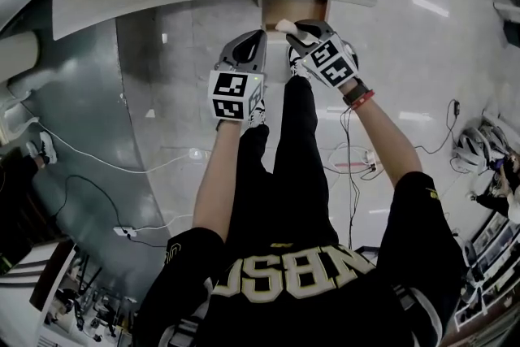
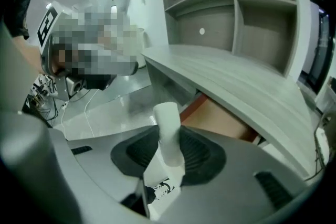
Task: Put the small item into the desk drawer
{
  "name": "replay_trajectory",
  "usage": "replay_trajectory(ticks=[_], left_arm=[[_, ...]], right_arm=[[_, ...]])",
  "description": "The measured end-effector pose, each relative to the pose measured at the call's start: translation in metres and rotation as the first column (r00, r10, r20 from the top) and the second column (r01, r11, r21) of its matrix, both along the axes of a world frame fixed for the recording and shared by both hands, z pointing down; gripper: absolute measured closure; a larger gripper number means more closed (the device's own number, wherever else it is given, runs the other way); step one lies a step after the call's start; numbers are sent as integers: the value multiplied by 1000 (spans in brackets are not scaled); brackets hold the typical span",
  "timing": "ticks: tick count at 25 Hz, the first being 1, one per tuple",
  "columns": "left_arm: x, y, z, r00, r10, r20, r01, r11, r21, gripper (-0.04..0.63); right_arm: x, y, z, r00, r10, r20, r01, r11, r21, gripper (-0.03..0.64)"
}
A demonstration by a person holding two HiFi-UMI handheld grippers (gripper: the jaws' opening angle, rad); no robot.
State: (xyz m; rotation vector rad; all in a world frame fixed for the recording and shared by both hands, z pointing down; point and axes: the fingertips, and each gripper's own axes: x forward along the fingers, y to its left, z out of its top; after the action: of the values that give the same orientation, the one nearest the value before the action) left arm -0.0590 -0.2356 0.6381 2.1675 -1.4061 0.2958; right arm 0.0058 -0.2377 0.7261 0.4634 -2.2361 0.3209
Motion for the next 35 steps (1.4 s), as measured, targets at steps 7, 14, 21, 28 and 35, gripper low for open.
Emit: replay_trajectory(ticks=[7, 14, 21, 28, 35], left_arm=[[18, -2, 31, 1000, 19, 3, -19, 999, -46, 583], [21, -3, 48, 1000, 22, -7, -22, 997, -76, 583], [18, 2, 57, 1000, 20, -11, -21, 996, -86, 583], [8, 7, 63, 1000, 3, -14, -5, 995, -97, 583], [2, 8, 62, 1000, -11, -9, 10, 995, -96, 583]], right_arm=[[7, -7, 44, 991, -82, -106, 86, 996, 28, 483], [6, -10, 85, 968, -145, -207, 152, 988, 20, 485], [8, -13, 116, 949, -171, -265, 175, 984, -9, 485], [8, -22, 135, 942, -166, -293, 161, 986, -40, 483], [5, -26, 145, 930, -187, -317, 179, 982, -54, 466]])
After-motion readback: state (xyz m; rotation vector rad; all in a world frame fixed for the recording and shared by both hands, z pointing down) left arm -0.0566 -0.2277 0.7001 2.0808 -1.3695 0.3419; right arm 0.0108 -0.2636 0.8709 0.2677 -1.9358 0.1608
